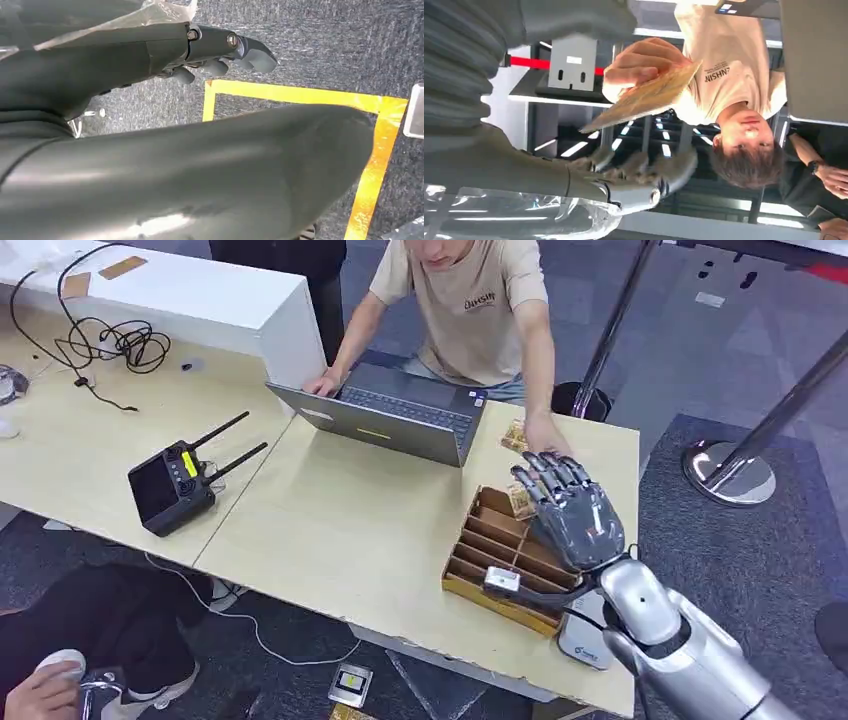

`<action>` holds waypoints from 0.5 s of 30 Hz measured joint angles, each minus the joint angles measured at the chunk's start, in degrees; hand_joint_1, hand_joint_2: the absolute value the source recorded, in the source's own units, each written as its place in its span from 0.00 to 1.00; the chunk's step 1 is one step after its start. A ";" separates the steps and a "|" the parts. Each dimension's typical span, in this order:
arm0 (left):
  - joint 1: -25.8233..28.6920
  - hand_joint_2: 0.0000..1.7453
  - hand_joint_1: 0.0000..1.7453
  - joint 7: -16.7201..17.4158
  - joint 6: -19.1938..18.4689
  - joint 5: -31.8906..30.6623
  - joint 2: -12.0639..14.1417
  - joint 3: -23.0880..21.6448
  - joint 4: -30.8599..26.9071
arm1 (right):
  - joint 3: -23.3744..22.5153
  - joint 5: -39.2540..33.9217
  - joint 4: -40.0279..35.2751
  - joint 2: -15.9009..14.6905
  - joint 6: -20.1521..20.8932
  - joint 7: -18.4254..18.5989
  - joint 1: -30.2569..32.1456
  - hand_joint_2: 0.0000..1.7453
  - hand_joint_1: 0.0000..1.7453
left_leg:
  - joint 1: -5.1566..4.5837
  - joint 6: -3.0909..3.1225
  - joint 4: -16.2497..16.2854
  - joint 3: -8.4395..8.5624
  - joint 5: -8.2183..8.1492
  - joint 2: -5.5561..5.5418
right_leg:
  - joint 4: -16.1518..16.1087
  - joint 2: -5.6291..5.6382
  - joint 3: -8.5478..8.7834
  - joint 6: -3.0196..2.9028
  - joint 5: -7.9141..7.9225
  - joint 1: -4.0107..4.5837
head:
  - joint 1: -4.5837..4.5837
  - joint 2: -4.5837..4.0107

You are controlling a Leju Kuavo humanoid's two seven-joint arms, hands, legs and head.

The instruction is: Pass the card to the sensor for recognition and then transmit it.

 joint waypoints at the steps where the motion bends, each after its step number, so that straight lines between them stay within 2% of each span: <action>1: 0.00 0.00 0.00 -0.02 0.00 -0.05 0.00 0.00 0.00 | -0.04 -0.02 0.11 0.00 -0.04 0.00 0.01 1.00 1.00 | 0.00 0.00 0.00 0.00 0.00 0.00 | 0.00 0.00 0.00 0.00 0.00 0.00 | -0.02 0.00; 15: -0.01 0.00 0.00 -0.04 0.17 -0.46 0.00 -0.02 0.00 | -0.52 -0.46 0.88 0.00 -0.59 -0.42 0.34 1.00 1.00 | 0.00 0.00 0.00 0.01 0.00 0.01 | 0.00 0.00 0.00 0.00 0.00 0.00 | 0.00 0.00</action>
